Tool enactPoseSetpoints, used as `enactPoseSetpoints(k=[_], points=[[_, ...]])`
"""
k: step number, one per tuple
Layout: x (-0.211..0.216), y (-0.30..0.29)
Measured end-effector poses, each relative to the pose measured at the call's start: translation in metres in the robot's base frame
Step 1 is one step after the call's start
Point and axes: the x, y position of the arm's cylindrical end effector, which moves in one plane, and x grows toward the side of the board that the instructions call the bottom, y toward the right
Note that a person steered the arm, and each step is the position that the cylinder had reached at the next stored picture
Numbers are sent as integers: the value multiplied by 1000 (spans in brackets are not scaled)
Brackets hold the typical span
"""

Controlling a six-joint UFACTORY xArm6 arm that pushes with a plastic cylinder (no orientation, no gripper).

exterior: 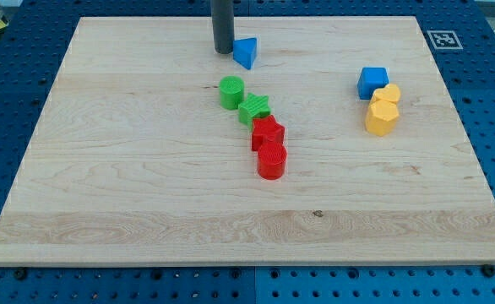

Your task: Move blue triangle closer to blue cube

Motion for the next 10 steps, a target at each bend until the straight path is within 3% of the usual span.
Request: enactPoseSetpoints(k=[2,10], points=[[24,20],[11,191]])
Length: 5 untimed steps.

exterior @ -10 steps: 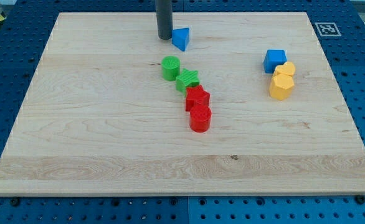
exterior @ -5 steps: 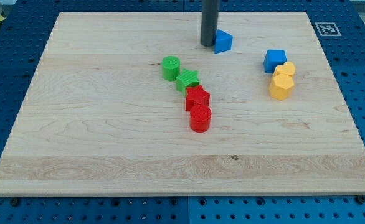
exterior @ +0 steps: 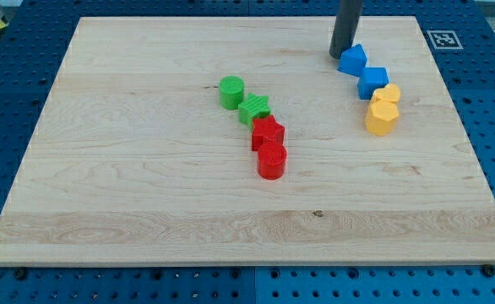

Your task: Move blue triangle closer to blue cube

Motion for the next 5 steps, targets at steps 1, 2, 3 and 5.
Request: enactPoseSetpoints(k=[1,2,3,5], points=[[0,14],[3,17],[9,17],[28,17]])
